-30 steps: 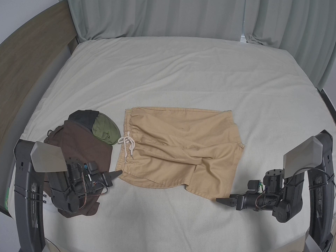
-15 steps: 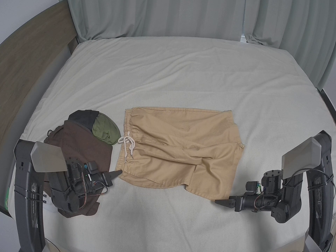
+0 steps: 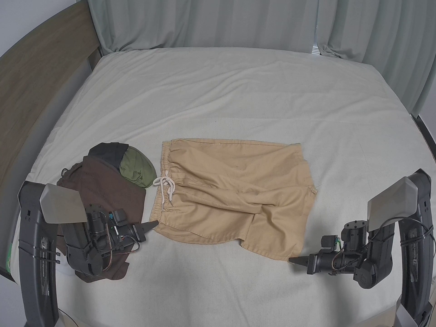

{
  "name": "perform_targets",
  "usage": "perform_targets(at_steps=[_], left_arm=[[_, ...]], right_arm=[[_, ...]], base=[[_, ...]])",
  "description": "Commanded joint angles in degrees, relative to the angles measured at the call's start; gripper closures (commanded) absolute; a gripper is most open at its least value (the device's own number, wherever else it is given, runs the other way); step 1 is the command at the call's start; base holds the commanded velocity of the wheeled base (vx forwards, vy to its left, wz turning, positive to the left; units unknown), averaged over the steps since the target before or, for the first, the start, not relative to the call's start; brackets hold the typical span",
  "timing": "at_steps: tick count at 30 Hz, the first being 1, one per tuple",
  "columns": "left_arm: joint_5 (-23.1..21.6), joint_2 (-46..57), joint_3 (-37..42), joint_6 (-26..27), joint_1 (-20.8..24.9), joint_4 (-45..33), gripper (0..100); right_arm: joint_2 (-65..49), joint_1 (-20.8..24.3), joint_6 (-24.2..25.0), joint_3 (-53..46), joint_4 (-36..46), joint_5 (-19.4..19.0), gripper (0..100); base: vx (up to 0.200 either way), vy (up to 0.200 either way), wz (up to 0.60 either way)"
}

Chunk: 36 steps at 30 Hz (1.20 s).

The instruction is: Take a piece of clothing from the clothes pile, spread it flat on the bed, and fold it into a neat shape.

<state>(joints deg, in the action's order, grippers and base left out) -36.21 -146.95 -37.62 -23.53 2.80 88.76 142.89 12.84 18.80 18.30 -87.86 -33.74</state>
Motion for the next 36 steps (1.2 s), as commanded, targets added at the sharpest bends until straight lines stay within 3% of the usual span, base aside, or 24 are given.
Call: perform_targets(at_steps=[1, 13, 24, 36], left_arm=[[0.00, -0.10, 0.00, -0.03, 0.01, 0.01, 100], [-4.05, 8.08, 8.09, -0.47, -0.61, 0.01, 100], [-4.14, 13.88, 16.79, 0.15, -2.01, 0.01, 100], [-6.25, 12.82, 24.70, 6.13, -2.63, 0.01, 100]], right_arm=[[-0.42, -0.09, -0.08, -0.10, -0.38, -0.01, 100], [-6.13, -4.05, -0.96, -6.43, -0.30, 0.78, 100], [-6.39, -8.18, -6.84, -11.71, -0.30, 0.35, 100], [-6.83, -9.32, -10.71, -16.98, -0.30, 0.35, 100]], base=[[0.000, 0.000, 0.00], [0.000, 0.000, 0.00], [0.000, 0.000, 0.00], [0.000, 0.000, 0.00]])
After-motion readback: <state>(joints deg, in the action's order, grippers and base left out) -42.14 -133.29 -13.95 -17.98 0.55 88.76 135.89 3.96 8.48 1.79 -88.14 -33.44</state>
